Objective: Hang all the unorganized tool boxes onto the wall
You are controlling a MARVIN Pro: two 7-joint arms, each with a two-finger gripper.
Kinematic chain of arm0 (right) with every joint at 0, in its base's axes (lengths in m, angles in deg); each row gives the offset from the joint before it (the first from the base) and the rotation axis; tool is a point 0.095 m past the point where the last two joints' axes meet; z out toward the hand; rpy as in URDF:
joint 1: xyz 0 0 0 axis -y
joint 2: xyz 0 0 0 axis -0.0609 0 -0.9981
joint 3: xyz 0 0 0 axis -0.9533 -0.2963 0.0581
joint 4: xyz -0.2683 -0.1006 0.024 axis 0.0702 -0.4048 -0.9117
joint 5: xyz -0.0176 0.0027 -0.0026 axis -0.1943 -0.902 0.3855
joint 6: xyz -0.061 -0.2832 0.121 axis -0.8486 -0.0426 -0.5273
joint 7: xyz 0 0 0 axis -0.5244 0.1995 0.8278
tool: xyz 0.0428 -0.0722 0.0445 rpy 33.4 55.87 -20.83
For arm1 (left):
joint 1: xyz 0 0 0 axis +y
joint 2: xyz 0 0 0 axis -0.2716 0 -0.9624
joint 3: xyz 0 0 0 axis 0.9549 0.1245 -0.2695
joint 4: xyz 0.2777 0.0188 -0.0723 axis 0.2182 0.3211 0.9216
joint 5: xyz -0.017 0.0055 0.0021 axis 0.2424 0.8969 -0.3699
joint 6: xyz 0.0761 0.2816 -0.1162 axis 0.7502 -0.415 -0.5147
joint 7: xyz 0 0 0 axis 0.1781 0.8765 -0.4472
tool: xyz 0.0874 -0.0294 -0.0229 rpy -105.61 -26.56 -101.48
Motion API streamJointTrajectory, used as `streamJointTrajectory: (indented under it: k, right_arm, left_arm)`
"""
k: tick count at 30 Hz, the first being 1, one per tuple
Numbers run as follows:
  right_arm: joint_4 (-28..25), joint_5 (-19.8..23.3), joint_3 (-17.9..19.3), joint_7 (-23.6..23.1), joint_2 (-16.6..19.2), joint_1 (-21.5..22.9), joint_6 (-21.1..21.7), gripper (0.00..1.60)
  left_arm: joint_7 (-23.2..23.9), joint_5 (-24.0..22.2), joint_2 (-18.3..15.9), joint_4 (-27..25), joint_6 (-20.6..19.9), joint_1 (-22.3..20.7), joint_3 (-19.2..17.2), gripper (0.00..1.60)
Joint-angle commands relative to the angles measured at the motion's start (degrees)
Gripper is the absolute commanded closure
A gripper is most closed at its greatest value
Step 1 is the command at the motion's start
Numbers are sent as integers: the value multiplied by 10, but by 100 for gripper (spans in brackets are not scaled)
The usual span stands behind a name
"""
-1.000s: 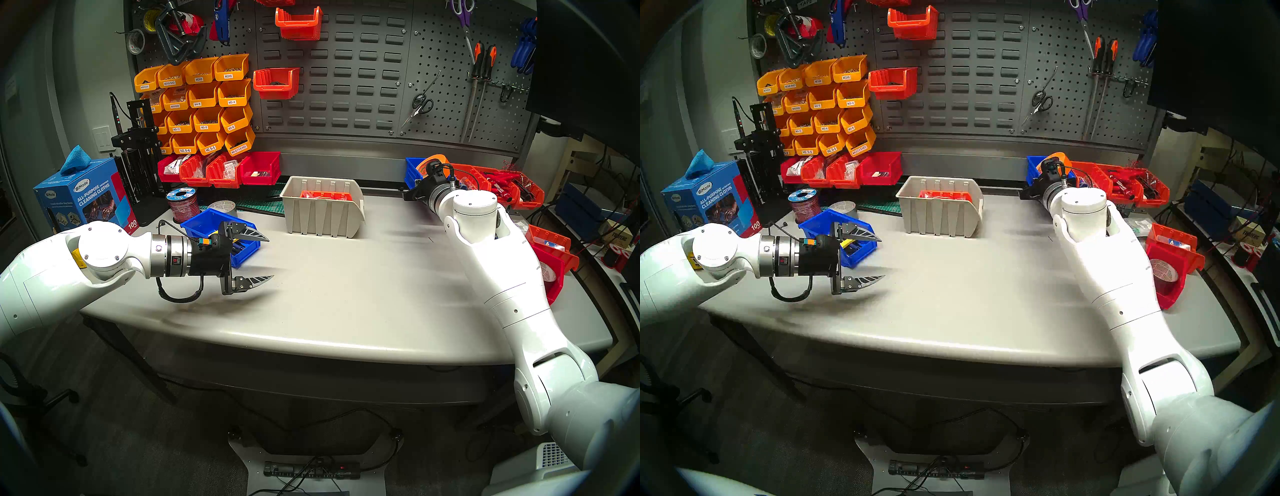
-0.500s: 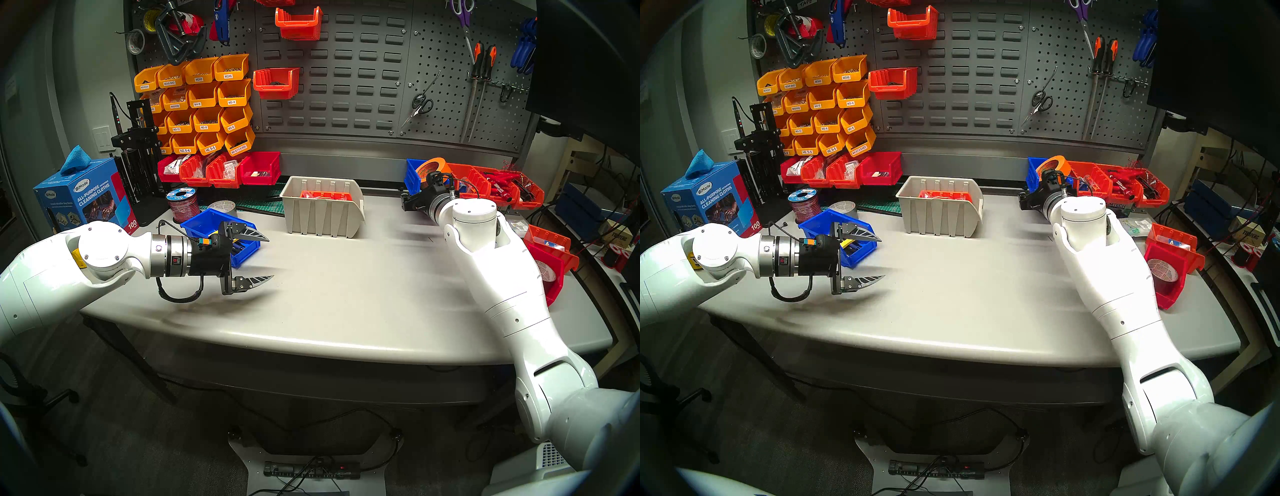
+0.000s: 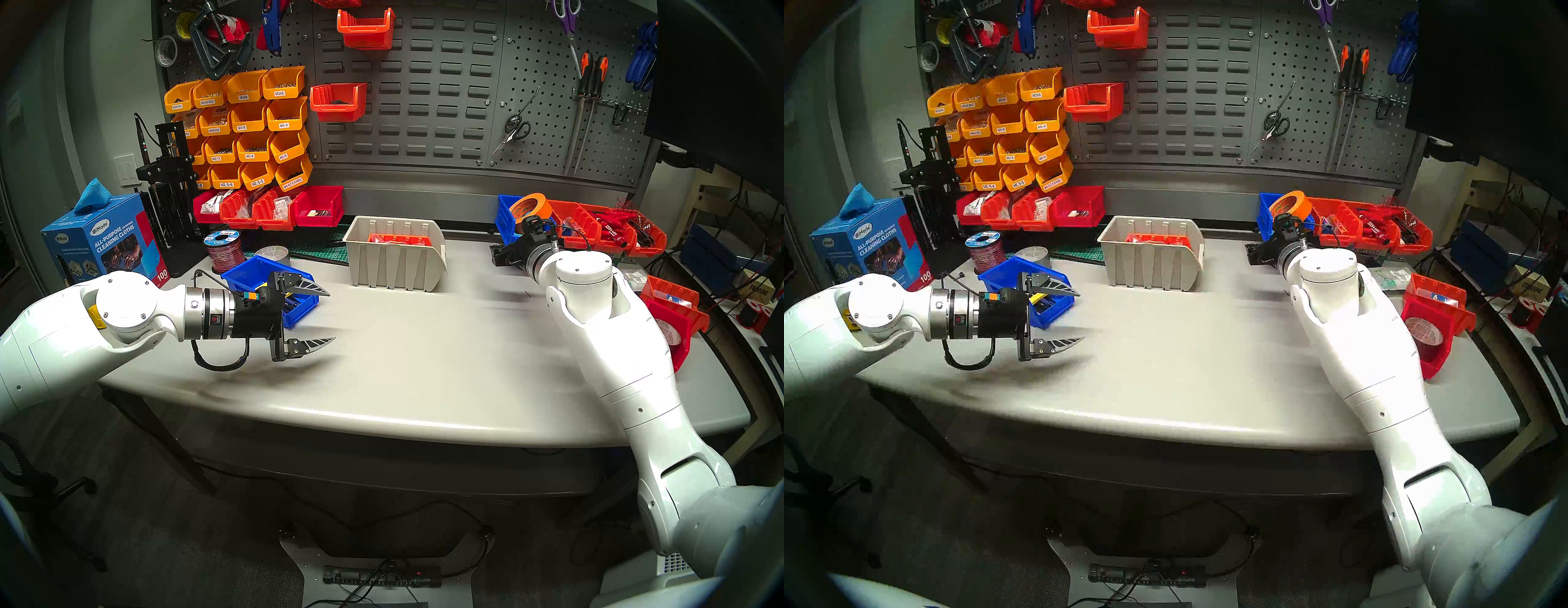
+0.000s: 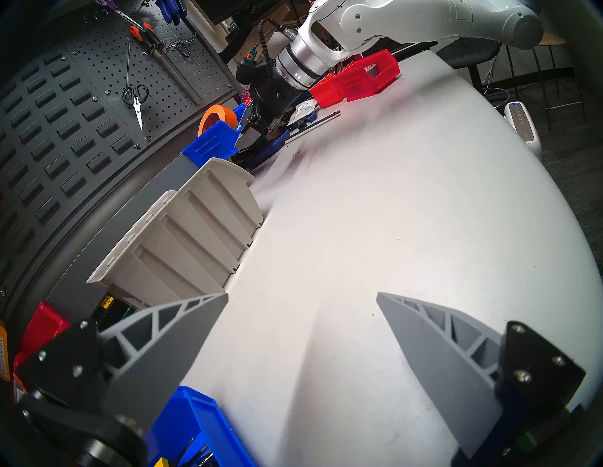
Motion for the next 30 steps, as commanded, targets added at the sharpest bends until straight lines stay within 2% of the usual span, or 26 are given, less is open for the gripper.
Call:
streamJointTrajectory:
  k: [1,7,12,22,30]
  right_arm:
    - [-73,-1,2,-7,27,-47,9,0]
    - [-119,11,17,-25,47,-88,12,0]
    - [-145,22,27,-58,72,-105,9,0]
    - [-163,31,32,-115,108,-108,0,0]
    - [-163,37,30,-165,131,-89,-11,0]
  left_arm:
    - [0,-1,-1,-1,0,-6,-5,0]
    - [0,-1,-1,-1,0,-6,-5,0]
    - [0,-1,-1,-1,0,-6,-5,0]
    - [0,-1,-1,-1,0,-6,-5,0]
    - [0,-1,-1,-1,0,-6,-5,0]
